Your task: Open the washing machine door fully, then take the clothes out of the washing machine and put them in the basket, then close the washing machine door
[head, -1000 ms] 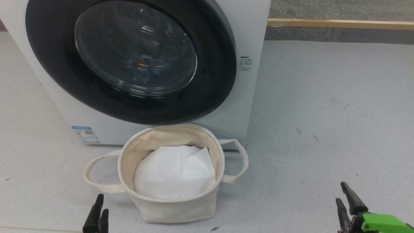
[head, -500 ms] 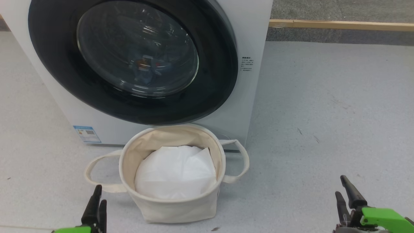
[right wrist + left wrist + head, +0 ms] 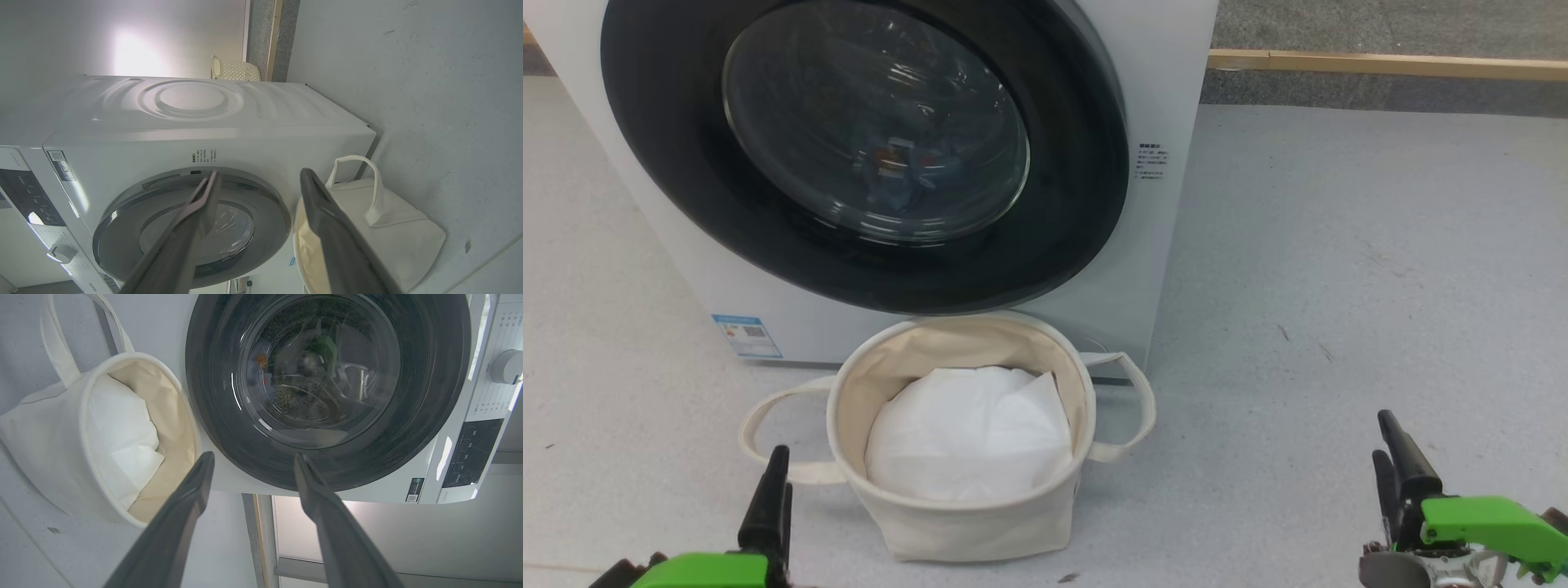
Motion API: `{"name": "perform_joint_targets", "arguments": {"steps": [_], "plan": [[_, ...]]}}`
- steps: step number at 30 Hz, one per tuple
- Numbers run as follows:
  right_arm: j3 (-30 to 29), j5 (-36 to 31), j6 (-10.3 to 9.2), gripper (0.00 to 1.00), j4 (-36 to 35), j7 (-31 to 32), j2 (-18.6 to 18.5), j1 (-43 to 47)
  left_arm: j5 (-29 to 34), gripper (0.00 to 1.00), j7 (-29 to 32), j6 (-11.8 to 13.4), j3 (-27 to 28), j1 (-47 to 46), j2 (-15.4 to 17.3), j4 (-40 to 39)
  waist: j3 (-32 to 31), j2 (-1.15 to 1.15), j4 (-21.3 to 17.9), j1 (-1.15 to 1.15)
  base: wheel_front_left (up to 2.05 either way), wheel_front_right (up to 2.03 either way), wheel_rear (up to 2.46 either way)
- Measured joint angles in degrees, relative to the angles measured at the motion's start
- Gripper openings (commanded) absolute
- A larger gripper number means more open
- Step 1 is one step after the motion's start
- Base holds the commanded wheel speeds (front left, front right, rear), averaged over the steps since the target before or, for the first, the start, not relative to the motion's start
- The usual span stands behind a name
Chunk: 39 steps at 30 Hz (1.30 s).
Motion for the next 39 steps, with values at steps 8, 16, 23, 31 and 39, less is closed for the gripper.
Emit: {"name": "perform_joint_targets", "arguments": {"steps": [8, 16, 23, 31, 39], "plan": [[3.0, -8.2, 0.00, 1.00, -0.5, -1.5, -1.7, -0.1, 5.3, 1.00, -2.1, 0.0, -2.8, -1.0, 1.4, -0.1, -0.1, 0.00, 0.4, 0.00, 0.00, 0.00, 0.00], [6.1, -16.2, 0.00, 1.00, -0.6, -2.5, -3.1, -1.3, 13.6, 1.00, -4.6, 0.5, -6.4, -1.6, 3.4, -0.1, -0.2, 0.00, 0.7, 0.00, 0.00, 0.00, 0.00], [8.3, -22.9, 0.00, 1.00, -1.5, -4.2, -4.0, -2.3, 23.6, 1.00, -6.1, 0.5, -9.6, -3.3, 5.4, -0.2, -0.1, 0.00, 1.0, 0.00, 0.00, 0.00, 0.00], [9.7, -27.6, 0.00, 1.00, -2.1, -4.9, -4.5, -2.6, 31.3, 1.00, -7.1, 1.0, -11.5, -3.6, 6.7, -1.1, -0.1, 0.00, 1.2, 0.00, 0.00, 0.00, 0.00], [10.9, -32.8, 0.00, 1.00, -2.9, -5.5, -5.1, -3.4, 36.4, 1.00, -8.3, 1.5, -12.5, -4.6, 6.8, -1.1, -0.2, 0.00, 1.5, 0.00, 0.00, 0.00, 0.00]]}}
